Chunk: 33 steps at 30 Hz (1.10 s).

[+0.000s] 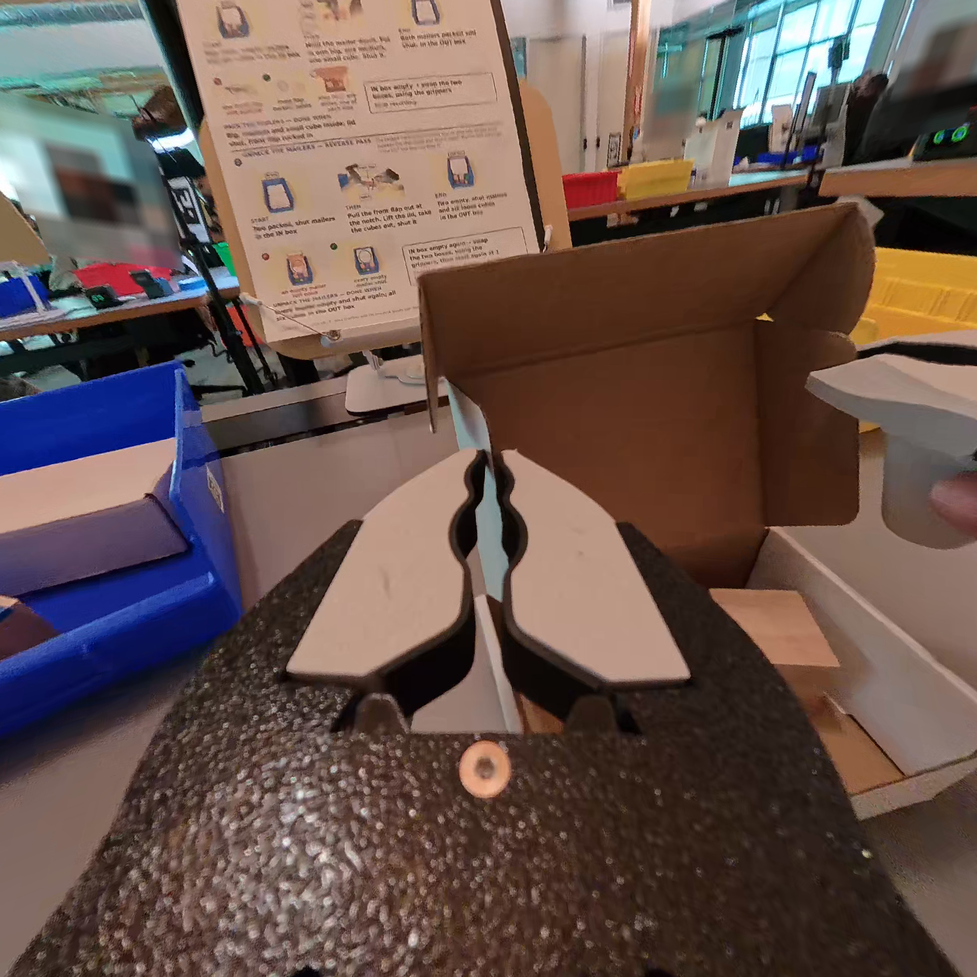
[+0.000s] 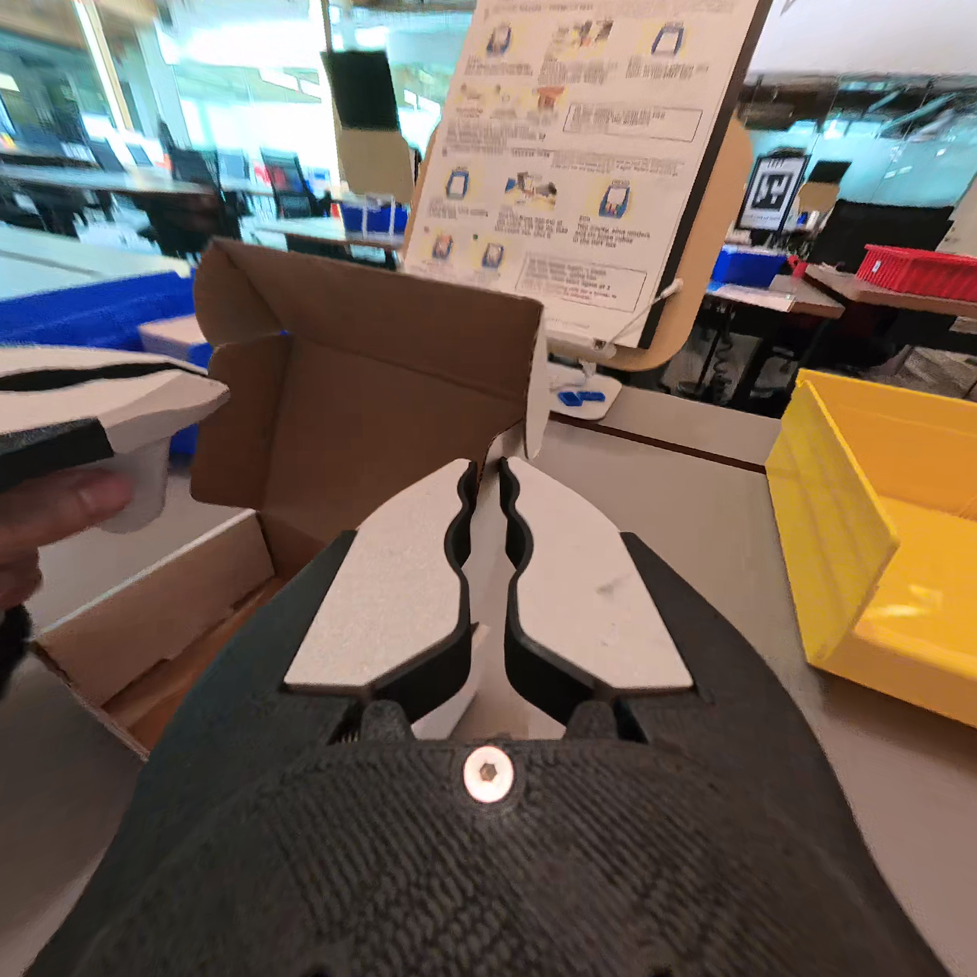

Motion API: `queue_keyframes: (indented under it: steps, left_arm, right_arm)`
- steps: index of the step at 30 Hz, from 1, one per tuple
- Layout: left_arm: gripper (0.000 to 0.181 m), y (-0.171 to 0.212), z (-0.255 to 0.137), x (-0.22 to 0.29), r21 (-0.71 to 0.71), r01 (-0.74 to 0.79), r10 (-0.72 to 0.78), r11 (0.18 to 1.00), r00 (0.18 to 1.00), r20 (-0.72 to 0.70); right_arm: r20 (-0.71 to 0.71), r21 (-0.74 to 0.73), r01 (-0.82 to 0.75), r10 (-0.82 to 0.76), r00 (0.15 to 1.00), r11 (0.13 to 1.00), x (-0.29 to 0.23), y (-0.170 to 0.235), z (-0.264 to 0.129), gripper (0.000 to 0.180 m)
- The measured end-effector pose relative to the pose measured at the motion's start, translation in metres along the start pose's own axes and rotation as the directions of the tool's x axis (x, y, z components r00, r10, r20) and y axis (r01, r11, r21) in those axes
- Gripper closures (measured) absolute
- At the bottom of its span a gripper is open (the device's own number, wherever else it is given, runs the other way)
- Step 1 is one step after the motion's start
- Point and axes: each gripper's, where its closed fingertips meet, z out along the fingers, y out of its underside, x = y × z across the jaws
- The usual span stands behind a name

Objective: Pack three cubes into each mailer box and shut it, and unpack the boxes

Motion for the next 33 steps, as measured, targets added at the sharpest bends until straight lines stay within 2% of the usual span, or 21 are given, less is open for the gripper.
queue_keyframes:
  steps: [4,9,16,23,25,27,30,33]
  left_arm:
    - [0.177,0.004,-0.022,0.008,0.056,-0.010,0.008,0.998,1.000,0.027]
    - [0.177,0.018,-0.046,0.017,-0.006,0.035,-0.035,0.999,0.999,0.021]
    - [0.178,0.051,-0.071,0.028,-0.198,-0.014,0.007,0.980,0.999,-0.032]
    - [0.181,0.072,-0.079,0.035,-0.287,-0.018,-0.002,0.958,0.997,-0.071]
    - [0.179,0.073,-0.080,0.034,-0.297,-0.028,0.007,0.955,0.997,-0.072]
    - [0.170,0.075,-0.083,0.034,-0.314,-0.044,0.018,0.948,0.996,-0.084]
    - [0.156,0.078,-0.092,0.032,-0.333,-0.076,0.045,0.940,0.994,-0.099]
    - [0.148,0.077,-0.099,0.028,-0.315,-0.134,0.110,0.939,0.989,-0.094]
  right_arm:
    - [-0.032,0.056,0.024,-0.022,0.999,0.998,-0.011,0.001,-0.019,0.172]
    - [-0.050,0.061,0.006,-0.003,0.999,0.998,-0.029,0.011,-0.044,0.172]
    - [-0.026,-0.101,0.128,-0.131,0.991,0.987,-0.045,0.040,-0.073,0.173]
    - [0.055,-0.222,0.229,-0.223,0.973,0.948,-0.049,0.069,-0.084,0.178]
    - [0.063,-0.208,0.266,-0.258,0.964,0.941,-0.049,0.069,-0.085,0.178]
    - [0.086,-0.236,0.291,-0.278,0.957,0.927,-0.050,0.073,-0.090,0.172]
    - [0.043,-0.252,0.347,-0.347,0.937,0.904,-0.044,0.072,-0.104,0.151]
    - [-0.036,-0.148,0.489,-0.499,0.866,0.860,-0.043,0.050,-0.114,0.132]
